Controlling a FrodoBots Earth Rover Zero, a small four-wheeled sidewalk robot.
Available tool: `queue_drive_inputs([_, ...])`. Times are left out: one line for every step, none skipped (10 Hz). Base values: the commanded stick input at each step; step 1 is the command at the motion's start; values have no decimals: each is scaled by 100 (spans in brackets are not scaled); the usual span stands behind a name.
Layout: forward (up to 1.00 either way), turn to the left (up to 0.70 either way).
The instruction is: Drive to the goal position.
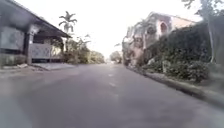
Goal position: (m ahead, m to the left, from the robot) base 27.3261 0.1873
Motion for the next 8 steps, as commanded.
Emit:
queue_drive_inputs([100, 0])
queue_drive_inputs([100, 0])
queue_drive_inputs([100, 0])
queue_drive_inputs([100, 0])
queue_drive_inputs([100, 0])
queue_drive_inputs([100, 0])
queue_drive_inputs([100, 0])
queue_drive_inputs([100, 0])
